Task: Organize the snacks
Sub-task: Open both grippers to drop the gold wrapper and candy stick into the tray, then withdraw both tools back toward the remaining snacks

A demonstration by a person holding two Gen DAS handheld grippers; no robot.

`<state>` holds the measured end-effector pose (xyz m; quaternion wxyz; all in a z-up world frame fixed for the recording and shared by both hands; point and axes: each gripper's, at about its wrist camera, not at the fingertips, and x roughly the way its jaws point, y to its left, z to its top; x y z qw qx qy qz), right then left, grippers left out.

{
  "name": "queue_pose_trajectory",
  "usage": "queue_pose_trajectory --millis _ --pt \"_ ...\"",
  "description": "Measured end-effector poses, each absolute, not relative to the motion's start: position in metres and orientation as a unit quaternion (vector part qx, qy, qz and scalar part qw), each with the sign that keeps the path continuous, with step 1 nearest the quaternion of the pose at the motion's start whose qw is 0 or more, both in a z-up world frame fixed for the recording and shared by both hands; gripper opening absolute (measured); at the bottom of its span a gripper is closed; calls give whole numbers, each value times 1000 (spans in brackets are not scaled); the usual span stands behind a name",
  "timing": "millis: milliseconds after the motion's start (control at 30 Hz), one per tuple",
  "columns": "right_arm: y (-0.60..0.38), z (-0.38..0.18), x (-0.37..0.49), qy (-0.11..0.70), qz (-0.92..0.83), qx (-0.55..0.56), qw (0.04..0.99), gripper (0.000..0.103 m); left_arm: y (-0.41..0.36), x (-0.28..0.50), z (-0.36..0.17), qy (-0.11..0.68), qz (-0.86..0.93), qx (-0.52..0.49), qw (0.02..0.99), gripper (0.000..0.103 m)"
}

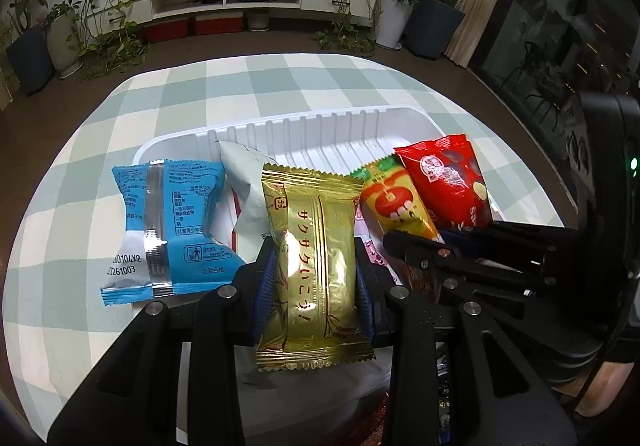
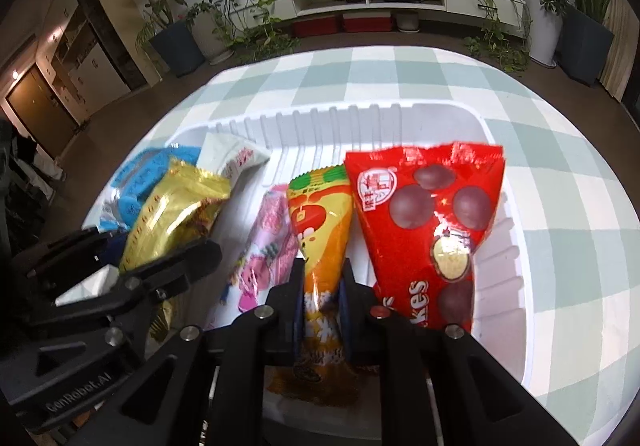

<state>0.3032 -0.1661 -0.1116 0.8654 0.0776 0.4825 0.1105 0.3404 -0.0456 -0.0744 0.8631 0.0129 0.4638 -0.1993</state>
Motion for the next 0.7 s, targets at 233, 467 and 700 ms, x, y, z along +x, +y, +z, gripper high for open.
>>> queue_pose_trajectory --millis 233,467,700 --pt "-169 -109 303 479 106 79 868 23 -45 339 -74 466 -198 7 862 47" --pt "-168 -100 300 468 103 72 875 35 -40 334 -69 464 -199 -10 863 47" --pt "-163 -85 291 452 108 64 883 59 -25 314 -42 440 -211 -39 872 56"
